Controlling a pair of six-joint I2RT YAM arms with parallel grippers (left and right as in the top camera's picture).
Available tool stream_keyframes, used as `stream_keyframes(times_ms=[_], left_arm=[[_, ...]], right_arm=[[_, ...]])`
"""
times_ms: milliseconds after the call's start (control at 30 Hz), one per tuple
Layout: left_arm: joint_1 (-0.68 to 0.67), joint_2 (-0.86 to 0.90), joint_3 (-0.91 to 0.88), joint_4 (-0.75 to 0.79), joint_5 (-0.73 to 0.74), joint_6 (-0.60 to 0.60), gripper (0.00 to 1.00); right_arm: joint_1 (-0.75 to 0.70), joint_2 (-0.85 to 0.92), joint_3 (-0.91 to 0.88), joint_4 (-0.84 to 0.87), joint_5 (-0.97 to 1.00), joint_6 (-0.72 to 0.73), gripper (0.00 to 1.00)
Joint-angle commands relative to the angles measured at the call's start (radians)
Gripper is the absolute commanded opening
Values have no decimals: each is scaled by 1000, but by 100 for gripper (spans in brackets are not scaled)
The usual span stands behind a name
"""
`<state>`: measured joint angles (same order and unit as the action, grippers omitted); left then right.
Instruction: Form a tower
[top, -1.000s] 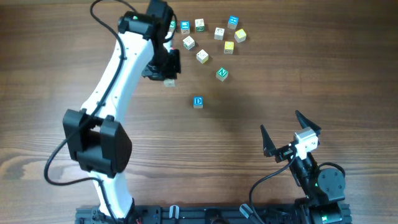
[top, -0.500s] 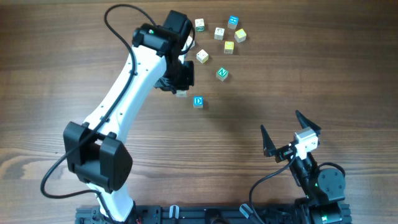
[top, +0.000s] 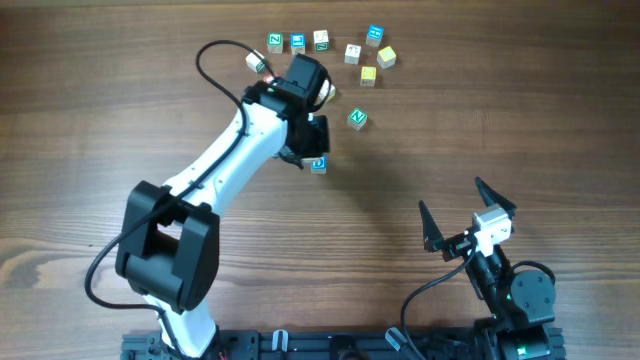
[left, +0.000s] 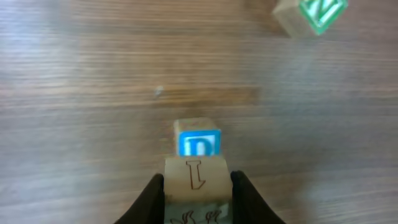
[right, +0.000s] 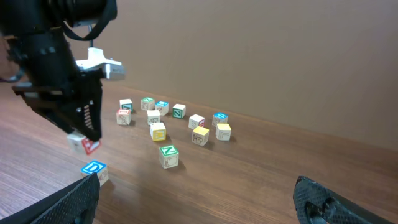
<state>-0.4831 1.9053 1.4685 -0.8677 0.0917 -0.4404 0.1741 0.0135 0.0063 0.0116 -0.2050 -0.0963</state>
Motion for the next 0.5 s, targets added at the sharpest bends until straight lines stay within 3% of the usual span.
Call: stream_keyframes(times_ms=[0, 167, 467], left_arm=[[-29, -11, -33, 49, -68, -13, 6], [-47, -11, -43, 64, -85, -11, 10], [-52, -10, -45, 52, -90, -9, 6]], right_arm=[[2, -6, -1, 3, 5, -8, 100], [2, -6, -1, 3, 5, -8, 100], [2, -6, -1, 3, 5, -8, 100]])
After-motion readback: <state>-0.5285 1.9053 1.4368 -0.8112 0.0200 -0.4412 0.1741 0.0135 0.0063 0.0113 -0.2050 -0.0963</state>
